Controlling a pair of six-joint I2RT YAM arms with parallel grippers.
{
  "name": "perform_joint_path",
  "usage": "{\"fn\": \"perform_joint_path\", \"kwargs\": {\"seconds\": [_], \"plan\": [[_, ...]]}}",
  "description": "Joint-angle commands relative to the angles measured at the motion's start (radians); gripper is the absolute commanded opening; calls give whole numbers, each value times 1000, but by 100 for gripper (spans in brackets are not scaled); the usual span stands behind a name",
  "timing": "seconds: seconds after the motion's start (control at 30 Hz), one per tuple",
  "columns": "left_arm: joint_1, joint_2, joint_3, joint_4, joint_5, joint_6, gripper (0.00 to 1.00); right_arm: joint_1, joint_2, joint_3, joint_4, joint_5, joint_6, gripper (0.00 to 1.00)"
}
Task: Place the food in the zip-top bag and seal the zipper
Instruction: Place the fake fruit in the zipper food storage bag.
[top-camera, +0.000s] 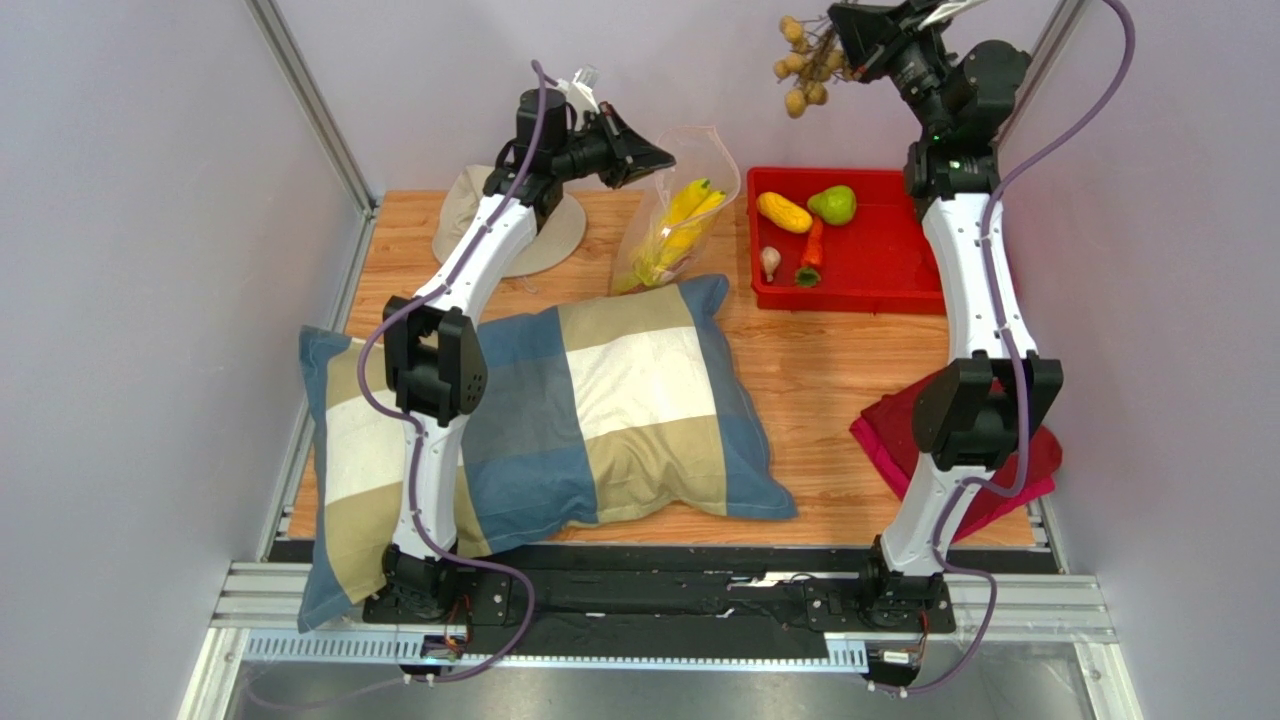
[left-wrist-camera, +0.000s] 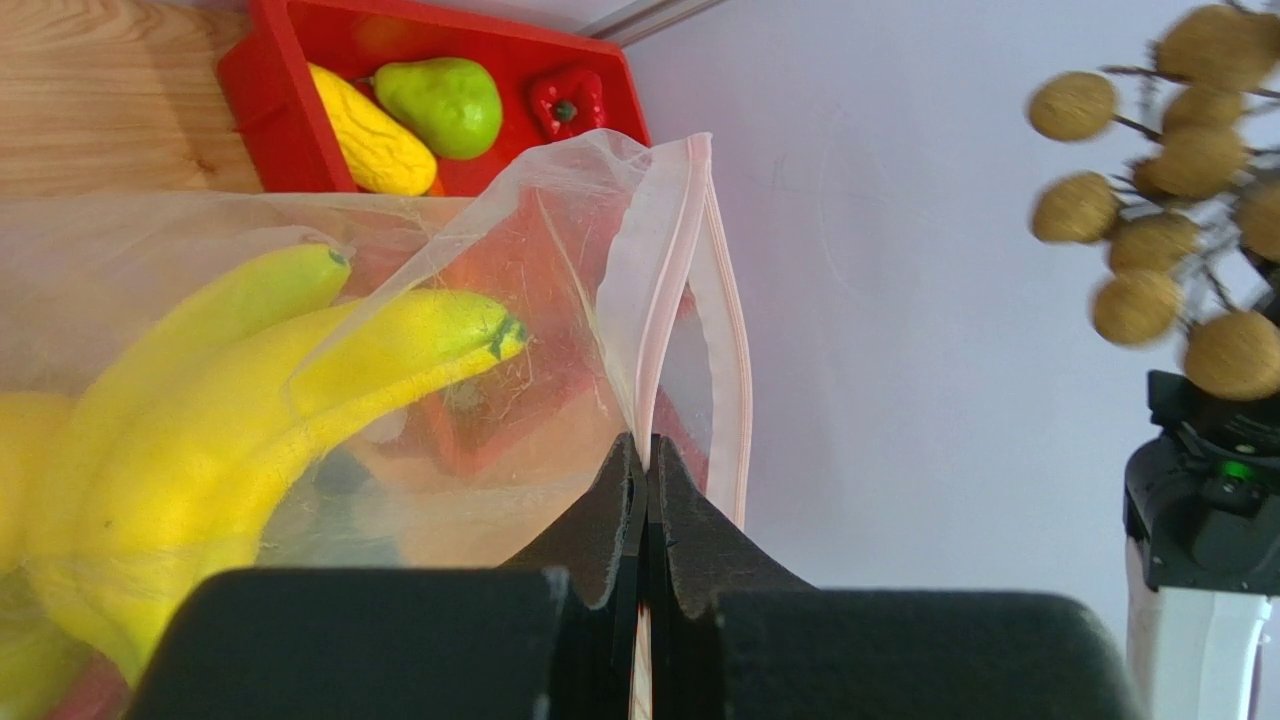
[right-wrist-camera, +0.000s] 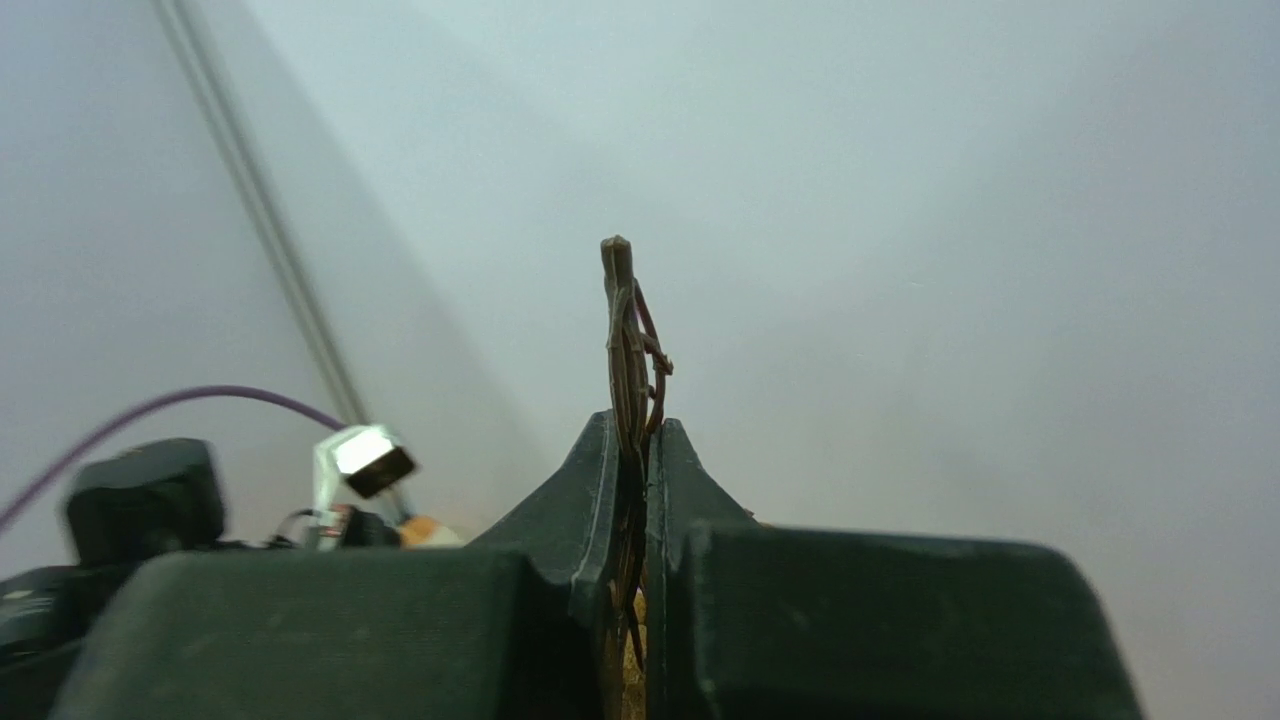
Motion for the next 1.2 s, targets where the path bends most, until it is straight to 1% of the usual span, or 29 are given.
{"fn": "perform_joint_path", "kwargs": {"seconds": [0.0,0.1,0.2,0.37,0.53,0.63,0.73,0.87,1.07,1.17], "plan": [[3,-29,6,51,20,-19,0,85,-36,-24,121,-77,208,0],[3,-29,8,57,22,-20,0,142,-27,-45,118,-116,233,0],[3,-32,9,57,22,-19,0,193,-17,-85,77,-139,215,0],[5,-35,9,57,23,-20,0,248,-33,-192,-22,-84,137,0],[5,-35,9,67,26,-29,0,271,-53,-269,-94,45,29,0],[5,-33,8,67,29,-31,0,277,-57,-289,-123,139,3,0],[5,-32,8,70,31,-34,0,290,-47,-278,-158,243,-38,0],[5,-30,8,71,29,-39,0,320,-7,-213,-247,323,-68,0],[5,-32,6,70,31,-34,0,383,12,-209,-253,459,-205,0],[5,-35,5,67,31,-32,0,403,24,-197,-247,588,-262,0]]}}
